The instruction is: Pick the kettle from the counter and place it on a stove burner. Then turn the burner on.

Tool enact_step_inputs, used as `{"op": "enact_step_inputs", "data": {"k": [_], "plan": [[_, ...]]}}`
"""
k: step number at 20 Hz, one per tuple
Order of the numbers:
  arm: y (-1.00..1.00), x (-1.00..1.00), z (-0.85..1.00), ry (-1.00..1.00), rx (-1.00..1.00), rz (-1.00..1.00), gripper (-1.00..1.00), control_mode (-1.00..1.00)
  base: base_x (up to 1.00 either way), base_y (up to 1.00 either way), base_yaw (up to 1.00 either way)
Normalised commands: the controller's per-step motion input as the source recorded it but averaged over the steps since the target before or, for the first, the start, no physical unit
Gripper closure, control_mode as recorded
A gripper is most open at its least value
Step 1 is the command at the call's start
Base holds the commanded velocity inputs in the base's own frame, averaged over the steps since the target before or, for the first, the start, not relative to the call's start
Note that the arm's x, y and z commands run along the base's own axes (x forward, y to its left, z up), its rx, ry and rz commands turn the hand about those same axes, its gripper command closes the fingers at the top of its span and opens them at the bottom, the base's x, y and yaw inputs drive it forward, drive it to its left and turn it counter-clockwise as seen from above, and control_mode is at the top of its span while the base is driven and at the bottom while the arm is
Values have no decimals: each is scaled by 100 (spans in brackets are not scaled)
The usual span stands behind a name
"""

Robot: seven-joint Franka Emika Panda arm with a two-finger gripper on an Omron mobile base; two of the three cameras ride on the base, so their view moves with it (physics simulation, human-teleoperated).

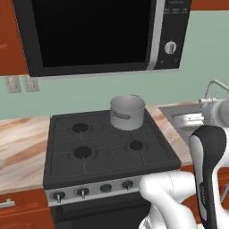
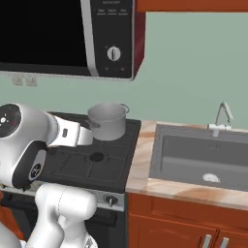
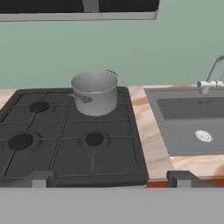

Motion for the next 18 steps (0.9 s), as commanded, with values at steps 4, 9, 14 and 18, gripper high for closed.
{"op": "enact_step_inputs", "data": {"k": [4, 9, 14, 18], "plan": [[0, 0, 0, 0, 0, 0, -100, 100, 0, -97, 0], [0, 0, 0, 0, 0, 0, -100, 100, -21, -100, 0], [0, 0, 0, 0, 0, 0, -100, 100, -31, -92, -3], [0, 0, 0, 0, 0, 0, -100, 100, -8, -98, -6]]}}
